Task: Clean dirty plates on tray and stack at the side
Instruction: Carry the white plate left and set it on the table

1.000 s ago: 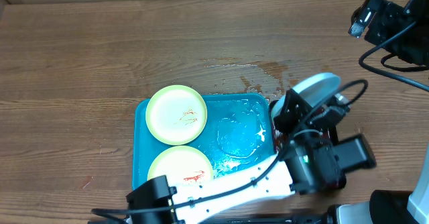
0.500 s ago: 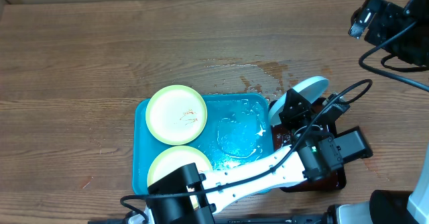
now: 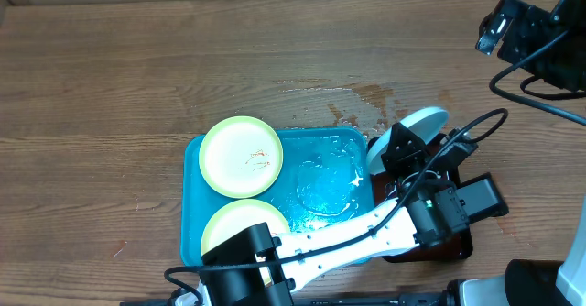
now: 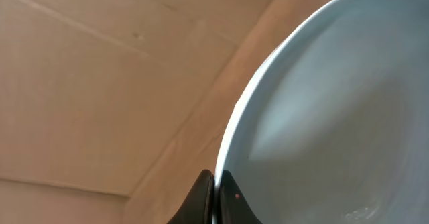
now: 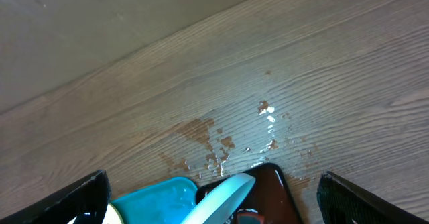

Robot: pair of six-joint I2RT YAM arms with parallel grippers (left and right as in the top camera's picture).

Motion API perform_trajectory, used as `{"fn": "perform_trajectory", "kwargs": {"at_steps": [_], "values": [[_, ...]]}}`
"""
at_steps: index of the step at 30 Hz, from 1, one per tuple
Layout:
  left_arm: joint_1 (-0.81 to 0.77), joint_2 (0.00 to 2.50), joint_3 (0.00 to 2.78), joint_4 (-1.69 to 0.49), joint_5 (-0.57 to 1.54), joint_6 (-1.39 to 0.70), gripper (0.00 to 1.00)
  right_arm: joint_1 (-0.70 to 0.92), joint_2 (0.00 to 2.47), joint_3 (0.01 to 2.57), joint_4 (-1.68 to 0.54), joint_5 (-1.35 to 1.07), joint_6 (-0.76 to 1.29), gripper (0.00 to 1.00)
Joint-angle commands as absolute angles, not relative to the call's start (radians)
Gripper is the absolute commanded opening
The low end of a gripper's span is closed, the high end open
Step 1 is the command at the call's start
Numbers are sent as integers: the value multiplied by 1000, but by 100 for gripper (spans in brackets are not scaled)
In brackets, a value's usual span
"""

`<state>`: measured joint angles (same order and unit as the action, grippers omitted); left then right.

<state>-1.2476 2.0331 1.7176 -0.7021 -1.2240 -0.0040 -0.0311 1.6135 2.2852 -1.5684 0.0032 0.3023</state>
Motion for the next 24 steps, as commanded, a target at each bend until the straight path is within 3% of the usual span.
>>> {"fn": "perform_trajectory", "kwargs": {"at_steps": [1, 17, 21, 24], "values": [[-1225, 2024, 1744, -731, -1164, -83, 4, -35, 1597, 2306, -1575, -3, 294, 100], [-930, 1866, 1748, -802, -773, -188, 4, -35, 1597, 2306, -1576, -3, 290, 100], [-858, 1866, 1750, -865, -706, -301, 4, -35, 1597, 2306, -1581, -3, 291, 100], [-748, 1855, 1760, -945, -490, -429, 4, -35, 1597, 2306, -1597, -20, 291, 100]]}}
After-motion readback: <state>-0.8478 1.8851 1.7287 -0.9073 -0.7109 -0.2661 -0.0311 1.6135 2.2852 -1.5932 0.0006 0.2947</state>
